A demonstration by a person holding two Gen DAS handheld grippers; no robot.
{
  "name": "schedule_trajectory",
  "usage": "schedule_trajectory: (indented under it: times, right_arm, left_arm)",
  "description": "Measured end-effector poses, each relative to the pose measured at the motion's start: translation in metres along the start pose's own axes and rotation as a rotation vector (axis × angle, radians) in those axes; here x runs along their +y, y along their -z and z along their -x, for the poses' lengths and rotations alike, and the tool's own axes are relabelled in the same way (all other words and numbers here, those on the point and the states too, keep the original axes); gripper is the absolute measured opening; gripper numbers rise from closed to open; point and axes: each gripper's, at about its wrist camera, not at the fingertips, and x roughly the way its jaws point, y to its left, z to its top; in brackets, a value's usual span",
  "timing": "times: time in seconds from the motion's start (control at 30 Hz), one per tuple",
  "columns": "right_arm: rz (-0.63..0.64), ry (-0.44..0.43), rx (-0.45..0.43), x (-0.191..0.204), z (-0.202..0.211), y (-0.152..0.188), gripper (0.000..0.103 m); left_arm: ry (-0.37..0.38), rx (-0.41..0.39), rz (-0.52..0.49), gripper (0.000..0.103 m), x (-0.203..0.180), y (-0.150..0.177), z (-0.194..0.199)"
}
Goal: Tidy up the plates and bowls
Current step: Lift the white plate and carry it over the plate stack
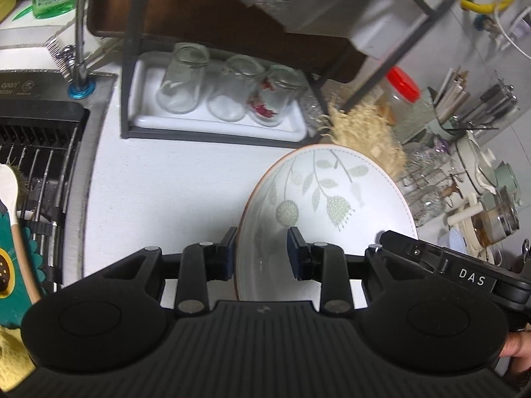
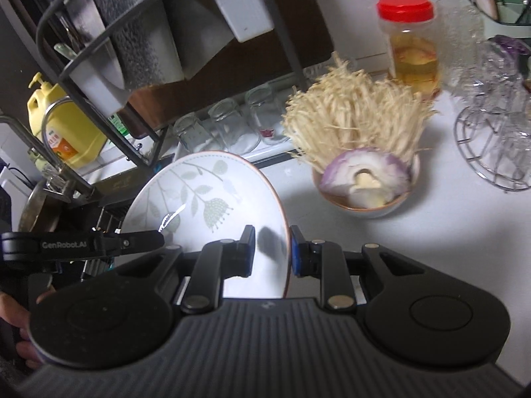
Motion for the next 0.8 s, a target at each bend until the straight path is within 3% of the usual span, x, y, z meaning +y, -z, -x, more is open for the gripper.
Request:
schedule_trajectory:
  times: [0.4,0.8]
  right_arm:
    - [0.004,0.015,-0.047,-0.031,0.053,0.028,0.024]
    - [-0.002,0.040,-0.064,-0.056,0.075,0.058,0.024]
  left_arm:
    - [0.021,-0.004,0.001,0.035,-0.053,0.043,0.010]
    - [-0.034,0.017,-0.034,0.035,-0.089,0.076,0.004]
